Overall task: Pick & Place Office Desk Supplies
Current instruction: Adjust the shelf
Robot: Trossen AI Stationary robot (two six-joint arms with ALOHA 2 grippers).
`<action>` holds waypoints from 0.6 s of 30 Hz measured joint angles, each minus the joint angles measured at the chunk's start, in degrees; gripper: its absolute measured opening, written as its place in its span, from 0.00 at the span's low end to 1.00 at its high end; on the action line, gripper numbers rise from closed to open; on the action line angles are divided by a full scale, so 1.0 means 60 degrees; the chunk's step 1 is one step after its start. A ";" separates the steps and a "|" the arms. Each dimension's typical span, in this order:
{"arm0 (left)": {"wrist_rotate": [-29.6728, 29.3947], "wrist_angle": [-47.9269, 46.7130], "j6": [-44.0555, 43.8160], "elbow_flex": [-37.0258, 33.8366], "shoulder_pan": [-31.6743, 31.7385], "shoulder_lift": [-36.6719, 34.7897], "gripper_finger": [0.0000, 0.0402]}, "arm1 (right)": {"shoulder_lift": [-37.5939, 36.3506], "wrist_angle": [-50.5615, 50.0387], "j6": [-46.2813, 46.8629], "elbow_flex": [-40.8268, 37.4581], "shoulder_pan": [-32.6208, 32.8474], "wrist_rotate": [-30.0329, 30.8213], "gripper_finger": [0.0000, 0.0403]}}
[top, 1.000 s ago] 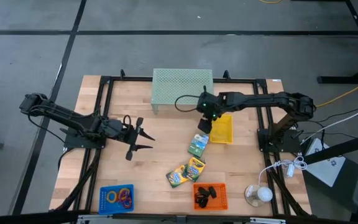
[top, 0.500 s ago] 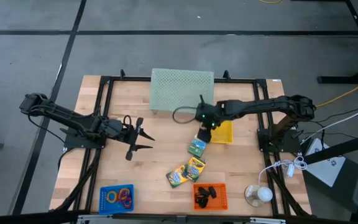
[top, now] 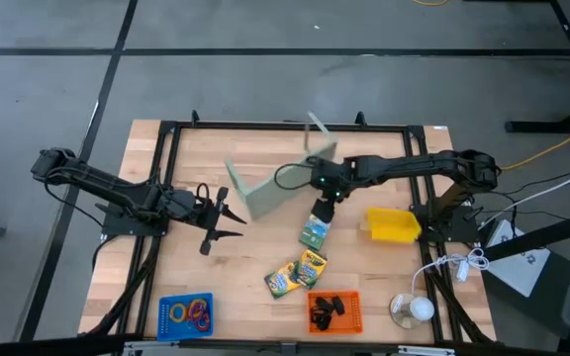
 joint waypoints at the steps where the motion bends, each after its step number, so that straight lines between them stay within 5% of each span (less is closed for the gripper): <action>1: 0.0002 -0.0002 0.0000 0.0000 0.0000 0.0000 0.36 | 0.0000 -0.0005 -0.0051 0.0071 0.0010 -0.0060 0.63; 18: 0.0021 -0.0001 0.0010 0.0000 0.0000 0.0000 0.36 | -0.0011 0.0077 -0.0401 0.0480 0.0027 -0.0130 0.63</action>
